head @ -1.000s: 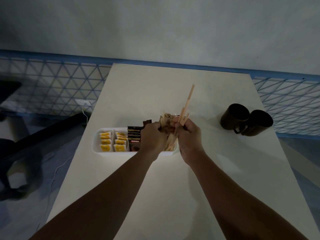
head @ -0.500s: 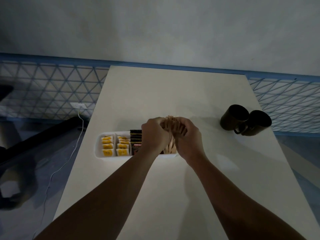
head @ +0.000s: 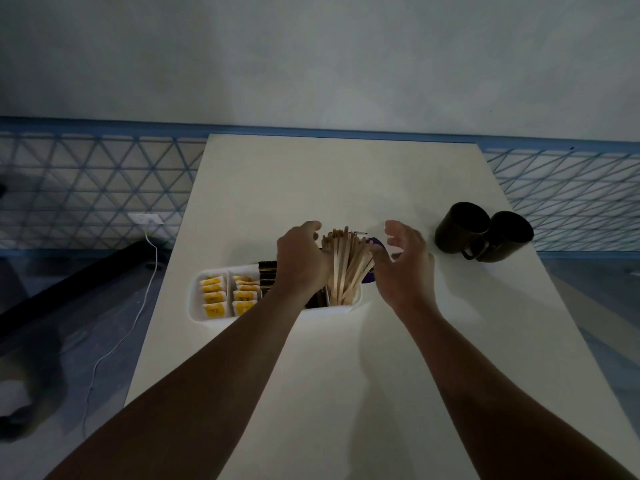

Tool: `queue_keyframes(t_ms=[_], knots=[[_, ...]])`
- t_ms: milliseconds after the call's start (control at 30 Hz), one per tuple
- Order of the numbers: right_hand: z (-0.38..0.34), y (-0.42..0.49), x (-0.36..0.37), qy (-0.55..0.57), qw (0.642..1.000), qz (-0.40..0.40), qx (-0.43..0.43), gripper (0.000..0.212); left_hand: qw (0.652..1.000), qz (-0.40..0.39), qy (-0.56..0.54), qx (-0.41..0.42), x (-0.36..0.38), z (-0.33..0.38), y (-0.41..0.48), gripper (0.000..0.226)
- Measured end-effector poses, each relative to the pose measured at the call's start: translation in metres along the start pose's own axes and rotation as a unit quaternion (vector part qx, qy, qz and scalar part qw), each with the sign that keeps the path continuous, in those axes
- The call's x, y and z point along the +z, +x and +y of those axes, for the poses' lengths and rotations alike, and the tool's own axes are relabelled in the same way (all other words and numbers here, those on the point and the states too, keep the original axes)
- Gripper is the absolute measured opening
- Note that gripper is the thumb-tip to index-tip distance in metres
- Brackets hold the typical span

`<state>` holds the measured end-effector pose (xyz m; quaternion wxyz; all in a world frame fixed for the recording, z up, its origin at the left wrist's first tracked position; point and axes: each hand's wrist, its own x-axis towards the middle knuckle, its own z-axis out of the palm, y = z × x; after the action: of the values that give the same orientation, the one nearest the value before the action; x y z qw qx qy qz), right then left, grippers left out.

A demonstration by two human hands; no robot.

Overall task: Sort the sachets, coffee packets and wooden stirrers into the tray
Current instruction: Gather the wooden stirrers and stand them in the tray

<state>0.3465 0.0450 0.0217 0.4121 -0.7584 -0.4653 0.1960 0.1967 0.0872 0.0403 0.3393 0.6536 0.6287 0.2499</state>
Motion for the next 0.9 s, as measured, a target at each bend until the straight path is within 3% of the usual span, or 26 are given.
queue_keyframes(t_ms=[133,300,433,633,833,900], knots=[[0.019,-0.003,-0.008,-0.036,0.997,-0.013,0.061,0.037,0.998,-0.046,0.017,0.028,0.002,0.005,0.004,0.061],[0.033,-0.009,-0.003,-0.004,0.984,-0.144,0.108,0.027,0.989,-0.109,0.077,0.071,0.013,0.008,0.010,0.058],[0.026,-0.004,0.007,-0.049,0.976,-0.208,0.053,0.028,0.983,-0.124,0.115,0.074,0.017,0.012,0.013,0.045],[0.023,0.013,0.022,-0.118,0.958,-0.259,-0.030,0.029,0.989,-0.116,0.095,0.007,0.012,0.023,0.017,0.051],[0.008,0.023,0.018,-0.103,0.929,-0.351,-0.053,0.059,0.990,-0.119,0.072,-0.011,0.014,0.022,0.023,0.031],[0.001,0.025,0.016,-0.101,0.925,-0.360,-0.075,0.058,0.993,-0.107,0.048,-0.010,0.014,0.019,0.024,0.026]])
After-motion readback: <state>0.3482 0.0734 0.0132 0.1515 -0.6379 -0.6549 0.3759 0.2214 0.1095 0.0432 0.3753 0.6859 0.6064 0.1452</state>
